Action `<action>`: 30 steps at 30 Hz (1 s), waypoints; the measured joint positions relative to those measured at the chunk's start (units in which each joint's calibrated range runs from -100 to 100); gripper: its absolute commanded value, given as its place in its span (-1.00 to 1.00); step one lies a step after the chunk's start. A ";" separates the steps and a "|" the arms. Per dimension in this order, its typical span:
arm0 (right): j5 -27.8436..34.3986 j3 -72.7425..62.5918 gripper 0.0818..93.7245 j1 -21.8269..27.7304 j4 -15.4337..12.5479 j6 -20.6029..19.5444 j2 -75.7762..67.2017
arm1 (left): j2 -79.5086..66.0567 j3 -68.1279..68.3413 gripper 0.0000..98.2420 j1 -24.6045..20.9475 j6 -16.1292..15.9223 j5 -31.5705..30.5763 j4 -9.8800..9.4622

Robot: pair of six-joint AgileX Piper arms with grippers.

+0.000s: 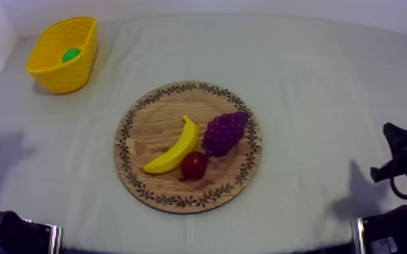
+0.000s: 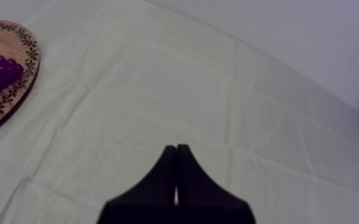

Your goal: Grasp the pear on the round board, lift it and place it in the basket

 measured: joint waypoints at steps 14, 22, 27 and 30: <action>0.00 0.00 -0.99 0.00 0.00 -0.02 0.00 | -23.11 20.07 -1.00 2.44 0.91 -14.27 -1.57; 0.00 0.00 -0.99 0.00 0.00 -0.02 0.00 | -36.33 33.42 -1.00 3.94 -1.47 -19.83 -1.86; 0.00 0.00 -0.99 0.00 0.00 -0.02 0.00 | -44.16 41.76 -1.00 4.04 -2.49 -22.25 -1.92; 0.00 0.00 -0.99 0.00 0.00 -0.02 0.00 | -47.99 45.70 -1.00 3.53 -2.47 -23.66 -1.87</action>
